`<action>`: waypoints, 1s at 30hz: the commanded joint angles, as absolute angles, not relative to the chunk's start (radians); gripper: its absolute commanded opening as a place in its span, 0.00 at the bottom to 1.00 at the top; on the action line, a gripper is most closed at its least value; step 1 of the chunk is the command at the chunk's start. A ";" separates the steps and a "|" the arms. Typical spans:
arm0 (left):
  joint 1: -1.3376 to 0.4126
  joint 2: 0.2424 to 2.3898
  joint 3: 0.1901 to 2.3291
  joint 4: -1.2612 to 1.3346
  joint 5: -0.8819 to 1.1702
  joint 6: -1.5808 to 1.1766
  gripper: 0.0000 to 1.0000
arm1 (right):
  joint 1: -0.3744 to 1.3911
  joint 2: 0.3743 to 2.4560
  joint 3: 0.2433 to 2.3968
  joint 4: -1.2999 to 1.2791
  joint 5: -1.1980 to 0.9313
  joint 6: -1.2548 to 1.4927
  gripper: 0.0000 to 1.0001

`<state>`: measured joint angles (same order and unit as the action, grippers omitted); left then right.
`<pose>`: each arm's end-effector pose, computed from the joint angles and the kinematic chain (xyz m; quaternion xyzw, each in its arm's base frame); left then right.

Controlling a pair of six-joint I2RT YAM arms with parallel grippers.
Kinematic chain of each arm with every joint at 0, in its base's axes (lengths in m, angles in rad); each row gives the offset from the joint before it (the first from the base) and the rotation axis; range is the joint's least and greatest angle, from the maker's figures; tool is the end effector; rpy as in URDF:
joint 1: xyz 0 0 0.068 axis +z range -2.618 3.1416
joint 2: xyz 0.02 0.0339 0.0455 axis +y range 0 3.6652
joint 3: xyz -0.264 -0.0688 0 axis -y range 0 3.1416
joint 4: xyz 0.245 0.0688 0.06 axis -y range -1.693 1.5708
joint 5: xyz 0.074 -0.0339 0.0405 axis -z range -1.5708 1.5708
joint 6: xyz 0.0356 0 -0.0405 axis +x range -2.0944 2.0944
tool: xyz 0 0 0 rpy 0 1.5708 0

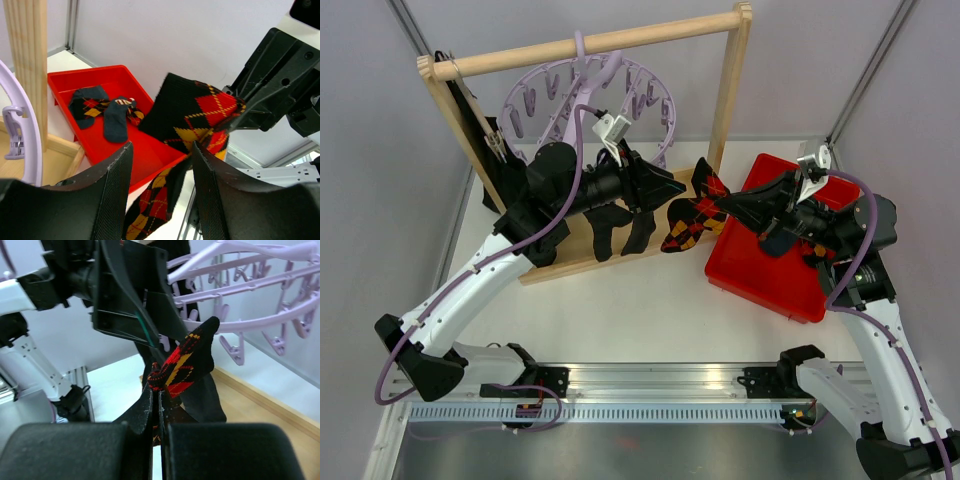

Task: Clip the socks to the hanger
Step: Pick up the sock from the bin.

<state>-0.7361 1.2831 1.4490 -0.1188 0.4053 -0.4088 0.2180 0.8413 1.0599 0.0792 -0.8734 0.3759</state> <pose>0.2006 -0.2007 0.4713 0.2538 0.6434 -0.5007 0.5205 0.1530 0.0619 0.4504 -0.2966 0.5638 0.4536 0.6233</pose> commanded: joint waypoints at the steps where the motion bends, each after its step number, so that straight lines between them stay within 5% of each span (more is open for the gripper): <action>1: -0.733 1.276 1.427 -0.032 0.453 -0.463 0.56 | 0.235 0.833 1.055 0.205 -0.957 0.419 0.00; 19: -0.727 1.157 1.109 0.512 0.600 -0.658 0.56 | 0.265 0.865 0.982 0.815 -0.982 0.875 0.00; 30: -0.727 1.176 1.146 0.666 0.638 -0.765 0.58 | 0.308 0.962 0.977 1.201 -0.965 1.149 0.00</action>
<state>-0.7307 1.1648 1.1015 0.5724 0.5987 -0.6991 0.2962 0.9501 0.9672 1.0065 -0.9672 1.0451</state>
